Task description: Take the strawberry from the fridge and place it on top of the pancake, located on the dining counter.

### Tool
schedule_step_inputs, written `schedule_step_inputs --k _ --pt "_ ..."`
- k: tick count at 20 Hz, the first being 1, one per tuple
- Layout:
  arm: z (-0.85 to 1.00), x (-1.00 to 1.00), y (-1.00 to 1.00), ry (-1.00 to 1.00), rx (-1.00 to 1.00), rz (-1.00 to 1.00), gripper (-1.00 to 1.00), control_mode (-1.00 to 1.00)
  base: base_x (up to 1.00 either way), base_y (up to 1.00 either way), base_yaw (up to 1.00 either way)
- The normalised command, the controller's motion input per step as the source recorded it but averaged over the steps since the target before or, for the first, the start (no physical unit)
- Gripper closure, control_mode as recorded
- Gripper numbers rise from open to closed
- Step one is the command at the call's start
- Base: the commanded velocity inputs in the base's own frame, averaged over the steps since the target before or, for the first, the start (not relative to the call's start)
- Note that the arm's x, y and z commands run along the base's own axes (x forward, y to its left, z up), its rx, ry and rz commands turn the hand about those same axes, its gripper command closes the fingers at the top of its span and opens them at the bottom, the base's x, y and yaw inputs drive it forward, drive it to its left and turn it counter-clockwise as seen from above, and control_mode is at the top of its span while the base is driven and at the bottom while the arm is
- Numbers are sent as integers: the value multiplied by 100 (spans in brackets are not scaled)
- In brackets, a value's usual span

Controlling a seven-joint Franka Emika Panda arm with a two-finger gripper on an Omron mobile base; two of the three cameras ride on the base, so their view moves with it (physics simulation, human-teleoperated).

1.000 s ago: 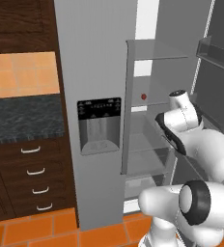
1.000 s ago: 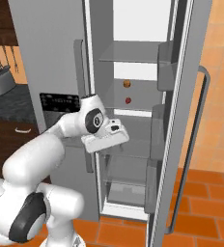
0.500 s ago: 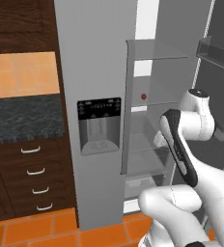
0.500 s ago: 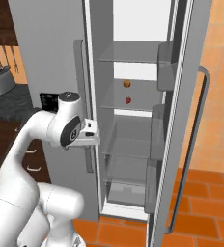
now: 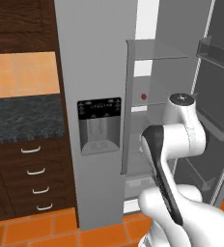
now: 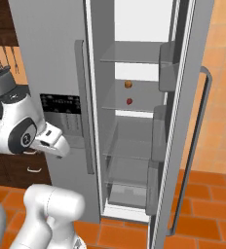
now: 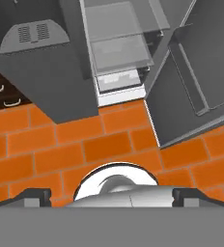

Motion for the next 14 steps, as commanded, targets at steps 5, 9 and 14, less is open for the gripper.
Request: schedule_step_inputs --k 5,9,14 --pt "10 -1 -29 16 3 -35 -100 -100 0 0 0" --pt "-9 0 -22 20 27 -2 -100 -100 0 0 0" --pt "-3 -1 -1 7 15 1 -100 -100 0 0 0"
